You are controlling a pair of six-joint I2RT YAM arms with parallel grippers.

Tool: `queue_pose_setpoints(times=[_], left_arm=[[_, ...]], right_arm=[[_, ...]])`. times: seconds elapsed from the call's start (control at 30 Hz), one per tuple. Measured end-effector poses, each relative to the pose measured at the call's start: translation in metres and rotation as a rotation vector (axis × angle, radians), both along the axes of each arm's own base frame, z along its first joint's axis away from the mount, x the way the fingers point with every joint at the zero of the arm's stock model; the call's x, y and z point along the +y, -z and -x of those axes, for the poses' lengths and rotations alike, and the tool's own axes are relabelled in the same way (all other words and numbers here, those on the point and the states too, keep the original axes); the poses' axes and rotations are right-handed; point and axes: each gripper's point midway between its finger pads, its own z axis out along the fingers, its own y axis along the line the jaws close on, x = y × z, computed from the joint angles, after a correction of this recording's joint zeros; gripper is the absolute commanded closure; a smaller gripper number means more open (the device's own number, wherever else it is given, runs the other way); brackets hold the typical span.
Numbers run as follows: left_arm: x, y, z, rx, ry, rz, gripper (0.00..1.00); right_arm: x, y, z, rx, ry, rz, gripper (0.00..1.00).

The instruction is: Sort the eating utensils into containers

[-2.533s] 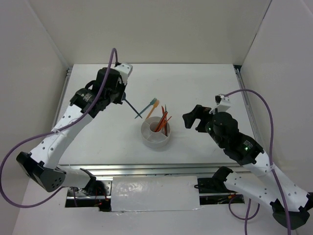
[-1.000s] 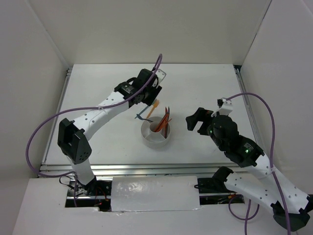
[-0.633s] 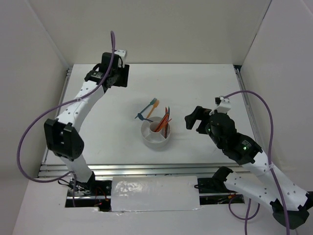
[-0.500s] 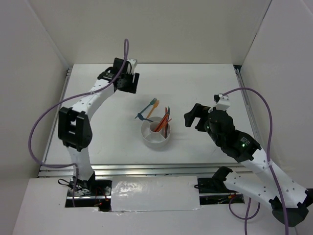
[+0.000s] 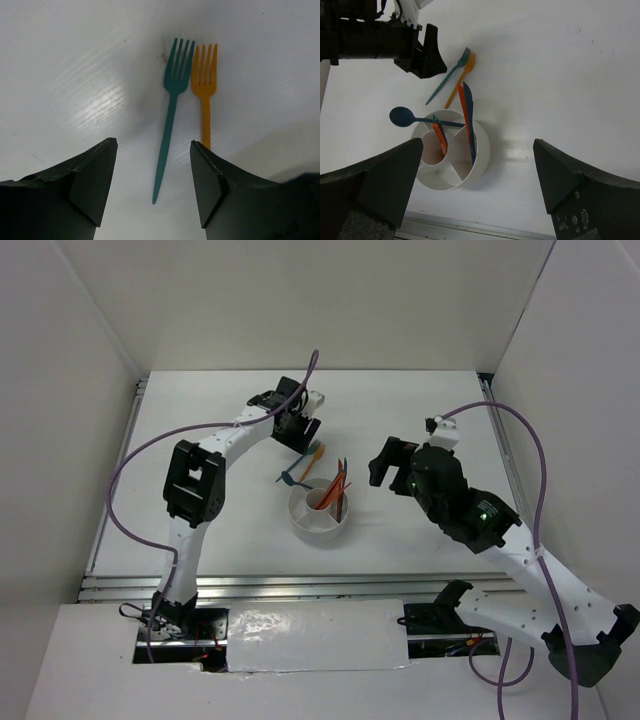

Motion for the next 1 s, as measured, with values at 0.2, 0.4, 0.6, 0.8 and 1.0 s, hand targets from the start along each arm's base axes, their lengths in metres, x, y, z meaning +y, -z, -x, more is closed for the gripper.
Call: queue_pose_setpoints(times=[0.2, 0.4, 0.6, 0.8, 1.0], left_arm=[[0.002, 0.021, 0.001, 0.035, 0.050, -0.041, 0.29], [0.003, 0.037, 0.013, 0.084, 0.076, -0.072, 0.34], [0.004, 0.047, 0.013, 0.098, 0.069, -0.094, 0.44], [0.008, 0.048, 0.006, 0.090, 0.029, -0.107, 0.63], [0.021, 0.047, 0.001, 0.093, -0.022, -0.085, 1.00]], right_arm=[[0.006, 0.005, -0.005, 0.025, 0.000, 0.016, 0.00], [0.007, 0.007, -0.007, 0.034, 0.000, 0.025, 0.00], [0.008, 0.003, -0.008, 0.030, 0.000, 0.022, 0.00], [0.008, 0.003, -0.008, 0.029, 0.000, 0.023, 0.00], [0.010, -0.001, -0.011, 0.023, -0.005, 0.028, 0.00]])
